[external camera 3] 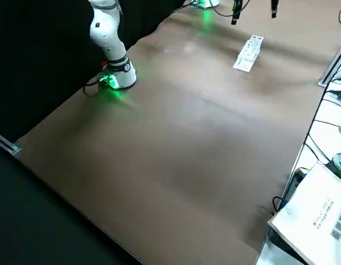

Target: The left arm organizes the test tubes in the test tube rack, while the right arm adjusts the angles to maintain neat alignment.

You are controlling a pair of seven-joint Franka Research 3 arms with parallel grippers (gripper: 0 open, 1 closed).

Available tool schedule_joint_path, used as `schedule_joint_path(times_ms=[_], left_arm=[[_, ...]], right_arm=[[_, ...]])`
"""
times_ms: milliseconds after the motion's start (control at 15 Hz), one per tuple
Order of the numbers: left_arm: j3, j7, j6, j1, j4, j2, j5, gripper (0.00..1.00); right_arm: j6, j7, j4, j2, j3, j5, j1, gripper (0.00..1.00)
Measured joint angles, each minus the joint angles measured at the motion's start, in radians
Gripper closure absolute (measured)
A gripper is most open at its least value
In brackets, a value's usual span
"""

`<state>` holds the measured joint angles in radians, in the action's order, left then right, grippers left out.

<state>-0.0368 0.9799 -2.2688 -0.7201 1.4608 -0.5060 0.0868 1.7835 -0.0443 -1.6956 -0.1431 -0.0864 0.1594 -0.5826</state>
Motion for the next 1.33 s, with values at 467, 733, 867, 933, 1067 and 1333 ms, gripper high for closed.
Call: schedule_joint_path(times_ms=[467, 733, 867, 933, 1067, 1333], left_arm=[[0.001, -0.255, 0.327, 0.137, 0.001, 0.183, 0.0, 0.0], [0.005, -0.407, 0.473, 0.207, 0.002, 0.259, 0.0, 0.0], [0.006, -0.488, 0.526, 0.247, 0.003, 0.288, -0.01, 0.0], [0.007, -0.53, 0.543, 0.271, 0.003, 0.302, -0.023, 0.0], [0.007, -0.618, 0.574, 0.321, 0.004, 0.324, -0.046, 0.0], [0.008, -0.747, 0.635, 0.39, 0.005, 0.352, -0.054, 0.0]], right_arm=[[0.239, -0.215, 0.029, -0.182, 0.001, 0.033, -0.168, 0.0], [0.389, -0.24, 0.062, -0.255, 0.0, 0.042, -0.17, 0.05], [0.445, -0.246, 0.066, -0.277, 0.0, 0.048, -0.174, 0.25], [0.453, -0.248, 0.067, -0.288, 0.0, 0.05, -0.178, 0.36], [0.463, -0.258, 0.068, -0.31, 0.0, 0.053, -0.188, 0.56], [0.481, -0.336, 0.078, -0.345, 0.002, 0.122, -0.216, 0.93]])
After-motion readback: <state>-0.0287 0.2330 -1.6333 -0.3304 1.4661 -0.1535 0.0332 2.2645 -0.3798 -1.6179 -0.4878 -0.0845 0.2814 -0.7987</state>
